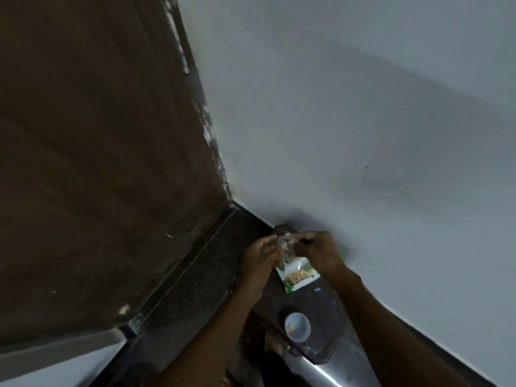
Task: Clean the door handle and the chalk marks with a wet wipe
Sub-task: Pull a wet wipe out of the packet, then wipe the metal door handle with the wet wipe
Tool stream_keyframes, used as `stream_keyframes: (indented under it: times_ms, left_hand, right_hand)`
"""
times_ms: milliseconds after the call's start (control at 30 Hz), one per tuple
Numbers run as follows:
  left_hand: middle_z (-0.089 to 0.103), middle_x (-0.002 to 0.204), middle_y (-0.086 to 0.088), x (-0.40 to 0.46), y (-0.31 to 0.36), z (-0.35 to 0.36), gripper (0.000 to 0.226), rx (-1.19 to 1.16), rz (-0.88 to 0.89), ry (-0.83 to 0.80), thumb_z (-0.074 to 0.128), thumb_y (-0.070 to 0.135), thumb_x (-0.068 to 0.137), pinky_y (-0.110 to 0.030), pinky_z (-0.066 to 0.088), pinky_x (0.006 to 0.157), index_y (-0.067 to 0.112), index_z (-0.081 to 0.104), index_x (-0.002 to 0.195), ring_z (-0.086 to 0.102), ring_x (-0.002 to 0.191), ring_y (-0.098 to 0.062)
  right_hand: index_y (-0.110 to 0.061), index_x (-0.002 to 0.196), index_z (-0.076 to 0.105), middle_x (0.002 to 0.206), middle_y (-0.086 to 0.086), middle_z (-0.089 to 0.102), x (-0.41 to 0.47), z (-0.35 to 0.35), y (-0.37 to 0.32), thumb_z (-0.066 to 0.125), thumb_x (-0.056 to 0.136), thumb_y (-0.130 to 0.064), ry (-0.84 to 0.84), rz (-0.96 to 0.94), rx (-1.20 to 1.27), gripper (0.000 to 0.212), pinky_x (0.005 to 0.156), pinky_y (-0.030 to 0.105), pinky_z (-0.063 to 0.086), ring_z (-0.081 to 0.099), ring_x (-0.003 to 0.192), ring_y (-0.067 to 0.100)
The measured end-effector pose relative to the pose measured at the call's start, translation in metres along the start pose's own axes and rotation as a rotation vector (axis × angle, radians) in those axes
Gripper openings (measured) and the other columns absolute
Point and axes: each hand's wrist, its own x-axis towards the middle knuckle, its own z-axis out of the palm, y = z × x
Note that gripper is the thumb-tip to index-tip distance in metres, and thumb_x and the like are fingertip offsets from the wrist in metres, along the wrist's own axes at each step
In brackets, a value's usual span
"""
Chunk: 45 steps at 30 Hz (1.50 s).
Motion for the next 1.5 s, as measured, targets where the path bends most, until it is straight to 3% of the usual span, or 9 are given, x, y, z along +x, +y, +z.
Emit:
stream_keyframes:
  times_ms: [233, 333, 433, 600, 767, 967, 1167, 1300, 1500]
  left_hand:
    - [0.069, 0.085, -0.009, -0.053, 0.045, -0.045, 0.007, -0.159, -0.093, 0.022, 0.069, 0.014, 0.094, -0.027, 0.055, 0.074, 0.01, 0.07, 0.1, 0.063, 0.072, -0.014]
    - [0.071, 0.089, -0.011, -0.07, 0.059, -0.071, 0.015, -0.168, -0.004, 0.071, 0.072, 0.013, 0.092, -0.026, 0.057, 0.075, 0.004, 0.069, 0.104, 0.067, 0.071, -0.013]
    - [0.075, 0.097, -0.014, -0.083, 0.07, -0.105, 0.029, -0.221, 0.09, 0.198, 0.077, 0.013, 0.088, -0.028, 0.06, 0.076, -0.005, 0.07, 0.109, 0.074, 0.084, -0.02]
    - [0.079, 0.095, -0.013, -0.121, 0.079, -0.167, 0.019, -0.283, 0.29, 0.389, 0.08, 0.015, 0.085, -0.026, 0.061, 0.075, 0.006, 0.075, 0.101, 0.076, 0.088, -0.021]
    - [0.08, 0.091, -0.007, -0.169, 0.092, -0.228, 0.012, -0.292, 0.491, 0.612, 0.078, 0.014, 0.085, -0.024, 0.058, 0.074, 0.015, 0.079, 0.097, 0.075, 0.082, -0.014]
    - [0.08, 0.097, 0.0, -0.225, 0.094, -0.298, 0.013, -0.193, 0.623, 0.78, 0.075, 0.021, 0.089, -0.026, 0.058, 0.085, 0.017, 0.082, 0.099, 0.075, 0.096, -0.014]
    - [0.067, 0.111, 0.016, -0.26, 0.085, -0.364, 0.015, 0.057, 0.615, 1.16, 0.083, 0.016, 0.08, -0.006, 0.048, 0.085, 0.025, 0.081, 0.093, 0.064, 0.098, 0.011]
    - [0.077, 0.095, 0.019, -0.269, 0.081, -0.413, 0.021, -0.067, 0.606, 1.081, 0.081, 0.018, 0.082, -0.013, 0.054, 0.082, 0.031, 0.076, 0.098, 0.071, 0.089, 0.006]
    - [0.079, 0.102, 0.007, -0.264, 0.07, -0.465, 0.022, -0.29, 0.613, 0.917, 0.075, 0.023, 0.089, -0.04, 0.06, 0.09, 0.026, 0.078, 0.11, 0.074, 0.098, -0.011]
  right_hand:
    - [0.007, 0.096, 0.077, 0.073, 0.012, 0.074, -0.024, 0.043, -0.053, 0.066, 0.085, 0.014, -0.189, -0.128, -0.091, 0.017, 0.066, 0.034, 0.061, 0.07, 0.059, 0.012]
    - [-0.008, 0.092, 0.081, 0.079, 0.005, 0.077, -0.039, 0.068, -0.081, 0.073, 0.082, 0.005, -0.28, -0.25, -0.179, 0.018, 0.066, 0.017, 0.055, 0.07, 0.062, -0.003]
    - [-0.01, 0.094, 0.081, 0.091, 0.011, 0.079, -0.052, 0.098, -0.107, 0.07, 0.089, -0.004, -0.339, -0.282, -0.109, 0.013, 0.081, 0.032, 0.059, 0.075, 0.085, 0.021]
    - [-0.02, 0.091, 0.08, 0.089, -0.004, 0.08, -0.08, 0.16, -0.144, 0.078, 0.083, -0.002, -0.537, -0.407, 0.001, 0.02, 0.073, 0.018, 0.06, 0.076, 0.083, 0.012]
    - [-0.015, 0.127, 0.063, 0.096, 0.0, 0.08, -0.105, 0.232, -0.171, 0.078, 0.085, -0.007, -0.743, -0.305, 0.104, 0.045, 0.068, 0.025, 0.062, 0.077, 0.088, 0.019]
    - [-0.014, 0.118, 0.073, 0.109, 0.004, 0.078, -0.15, 0.313, -0.184, 0.065, 0.097, -0.02, -0.967, -0.398, 0.06, 0.023, 0.081, 0.028, 0.062, 0.074, 0.103, 0.021]
    - [-0.028, 0.103, 0.071, 0.093, -0.009, 0.079, -0.199, 0.384, -0.213, 0.083, 0.067, -0.048, -0.832, -0.568, -0.086, 0.043, 0.077, 0.031, 0.059, 0.075, 0.089, 0.009]
    - [-0.032, 0.088, 0.08, 0.083, -0.004, 0.08, -0.216, 0.427, -0.23, 0.085, 0.077, -0.025, -0.892, -0.648, -0.141, 0.014, 0.069, 0.028, 0.059, 0.075, 0.076, 0.012]
    - [-0.025, 0.099, 0.08, 0.096, -0.008, 0.079, -0.232, 0.48, -0.235, 0.073, 0.088, -0.011, -0.911, -0.646, -0.161, 0.02, 0.075, 0.024, 0.061, 0.075, 0.091, 0.011]
